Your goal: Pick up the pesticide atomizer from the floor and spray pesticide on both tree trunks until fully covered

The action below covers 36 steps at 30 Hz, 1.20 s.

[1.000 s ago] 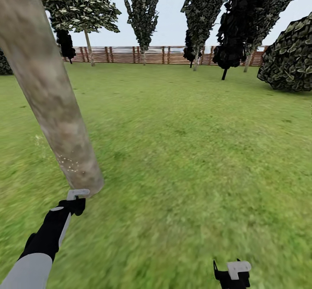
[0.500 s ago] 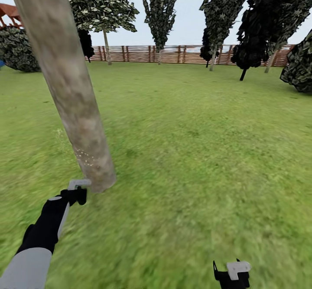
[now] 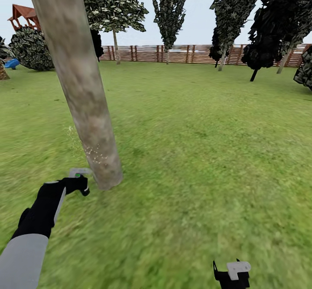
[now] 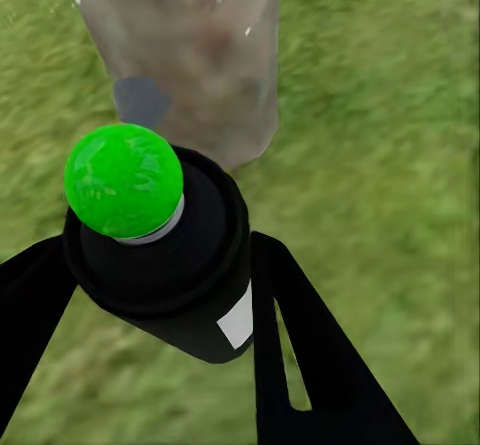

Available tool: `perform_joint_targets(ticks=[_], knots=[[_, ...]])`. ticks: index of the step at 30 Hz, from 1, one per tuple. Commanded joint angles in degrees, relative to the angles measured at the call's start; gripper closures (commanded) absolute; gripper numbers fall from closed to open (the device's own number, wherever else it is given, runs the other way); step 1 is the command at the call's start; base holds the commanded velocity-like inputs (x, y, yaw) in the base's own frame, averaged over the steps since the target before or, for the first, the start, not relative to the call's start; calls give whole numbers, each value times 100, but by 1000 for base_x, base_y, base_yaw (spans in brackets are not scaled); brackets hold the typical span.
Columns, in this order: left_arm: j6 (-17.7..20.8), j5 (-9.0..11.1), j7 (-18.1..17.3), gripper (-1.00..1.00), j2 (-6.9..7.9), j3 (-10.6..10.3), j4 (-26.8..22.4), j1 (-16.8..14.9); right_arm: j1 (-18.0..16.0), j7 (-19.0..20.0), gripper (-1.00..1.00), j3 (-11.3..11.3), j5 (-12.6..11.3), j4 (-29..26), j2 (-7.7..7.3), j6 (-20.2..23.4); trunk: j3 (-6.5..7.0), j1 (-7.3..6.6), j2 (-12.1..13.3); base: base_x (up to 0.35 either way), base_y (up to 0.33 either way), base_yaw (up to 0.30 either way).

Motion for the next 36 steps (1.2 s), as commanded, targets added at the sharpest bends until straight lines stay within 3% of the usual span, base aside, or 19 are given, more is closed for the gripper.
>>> perform_joint_targets(ticks=[1, 5, 7, 9, 11, 14, 16, 24, 29, 31, 32, 34, 36], knots=[[221, -35, -20, 100, -154, -10, 3, -227, 1, 0, -100, 0, 0, 0, -6, 0, 0, 0, 0, 0, 0, 0], [328, -32, -21, 100, -159, -362, 39, -523, 0, 0, -100, 0, 0, 0, -9, 0, 0, 0, 0, 0, 0, 0], [345, -31, -28, 100, 197, -356, 102, -732, -1, 0, -100, 0, 0, 0, -9, 0, 0, 0, 0, 0, 0, 0], [398, -24, -83, 100, 305, -373, 103, -749, 0, 0, -100, 0, 0, 0, -9, 0, 0, 0, 0, 0, 0, 0], [462, -33, -218, 100, 285, -415, 94, -754, 0, 0, -100, 0, 0, 0, -9, 0, 0, 0, 0, 0, 0, 0], [549, -49, -301, 100, 33, -468, 46, -775, 1, 0, -100, 0, 0, 0, -9, 0, 0, 0, 0, 0, 0, 0], [681, -53, -320, 100, -39, -472, 11, -769, -1, 0, -100, 0, 0, -2, -9, 0, 0, 0, 0, 0, 0, 0], [724, -64, -327, 100, 259, -351, 3, -700, 3, 0, -100, 0, 0, -4, -9, 0, 0, 0, 0, 221, 0, 0], [760, -37, -327, 100, 277, -376, -321, -688, 0, 0, -100, 0, 0, -2, -9, 0, 0, 0, 0, 58, 0, 0], [1162, -35, -331, 100, 314, -366, -519, -749, 1, 0, -100, 0, 0, -5, -9, 0, 0, 0, 0, 4, 0, 0], [1324, -40, -335, 100, 363, -359, -551, -765, 0, 0, -100, 0, 0, -4, -9, 0, 0, 0, 0, 1, 0, 0], [1468, -33, -349, 100, 654, -349, -575, -773, 2, 0, -100, 0, 0, -3, -9, 0, 0, 0, 0, 0, 0, 0], [1499, -35, -546, 100, 848, -344, -576, -730, 2, 0, -100, 0, 0, -4, -9, 0, 0, 0, 0, 0, 0, 0]])
